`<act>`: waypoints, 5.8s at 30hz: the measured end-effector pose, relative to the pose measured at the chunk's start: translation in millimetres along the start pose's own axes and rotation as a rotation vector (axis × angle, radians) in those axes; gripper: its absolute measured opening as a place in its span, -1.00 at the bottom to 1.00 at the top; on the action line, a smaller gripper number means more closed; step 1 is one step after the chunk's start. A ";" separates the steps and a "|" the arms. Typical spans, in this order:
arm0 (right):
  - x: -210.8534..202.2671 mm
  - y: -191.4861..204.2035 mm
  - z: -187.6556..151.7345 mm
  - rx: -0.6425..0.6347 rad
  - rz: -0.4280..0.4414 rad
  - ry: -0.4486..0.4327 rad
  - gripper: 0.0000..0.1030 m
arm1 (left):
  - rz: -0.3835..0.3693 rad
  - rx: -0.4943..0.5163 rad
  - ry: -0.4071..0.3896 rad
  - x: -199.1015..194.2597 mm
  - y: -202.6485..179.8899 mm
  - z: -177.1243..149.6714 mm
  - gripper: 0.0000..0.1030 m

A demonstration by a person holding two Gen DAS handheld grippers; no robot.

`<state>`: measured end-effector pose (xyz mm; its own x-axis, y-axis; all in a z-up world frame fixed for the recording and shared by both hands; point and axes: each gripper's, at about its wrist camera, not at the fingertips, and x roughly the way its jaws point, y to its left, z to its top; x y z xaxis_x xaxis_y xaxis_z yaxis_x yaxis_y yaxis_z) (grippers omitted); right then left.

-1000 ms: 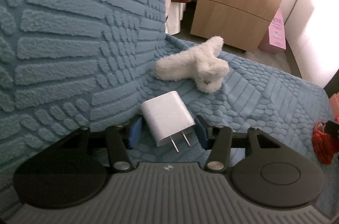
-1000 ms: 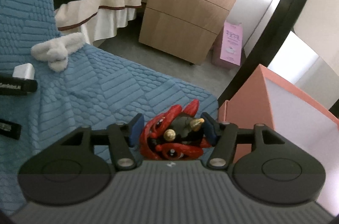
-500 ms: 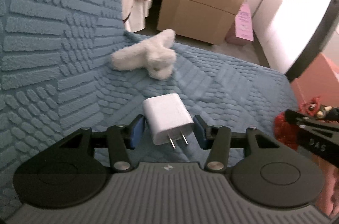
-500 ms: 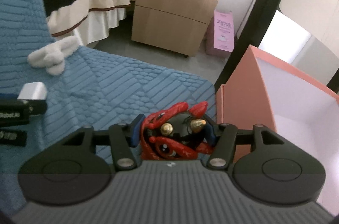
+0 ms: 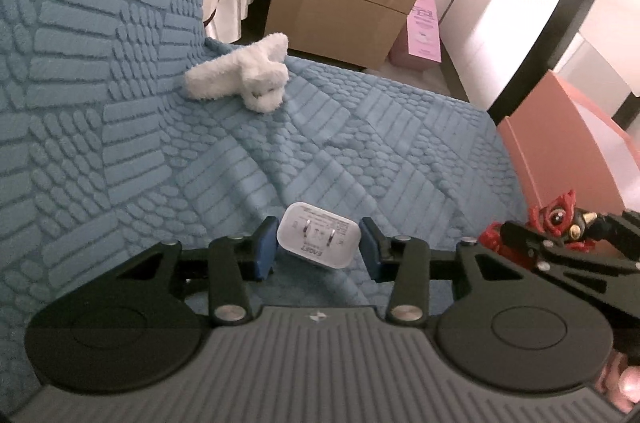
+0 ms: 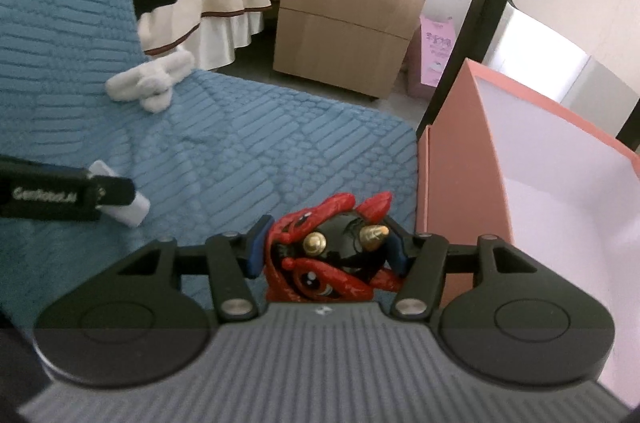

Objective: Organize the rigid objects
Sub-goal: 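Lift the lion figurine with the right tool while the left tool lifts the charger, then carry the lion figurine with the right tool while the left tool carries the charger over the pink box, then open the right tool dropping the lion while the left tool releases the charger into the box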

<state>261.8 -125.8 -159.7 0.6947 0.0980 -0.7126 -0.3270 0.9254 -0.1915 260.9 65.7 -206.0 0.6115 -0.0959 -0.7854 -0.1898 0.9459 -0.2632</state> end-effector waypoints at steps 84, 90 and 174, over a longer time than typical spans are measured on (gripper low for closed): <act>-28.7 9.4 -38.0 0.045 0.109 0.020 0.19 | -0.032 -0.005 0.029 -14.0 -5.2 -32.6 -0.04; -46.5 5.6 -30.4 0.076 0.119 0.003 0.19 | -0.062 -0.017 0.010 -25.4 -2.2 -23.8 -0.05; -92.8 -236.8 -92.0 0.476 -0.039 0.062 0.20 | -0.343 0.257 0.171 -21.0 -304.6 -14.1 -0.36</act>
<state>215.8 -387.7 -110.3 0.6565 0.0509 -0.7526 0.0385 0.9942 0.1008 295.0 -224.8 -117.2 0.4660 -0.4463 -0.7640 0.2111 0.8946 -0.3938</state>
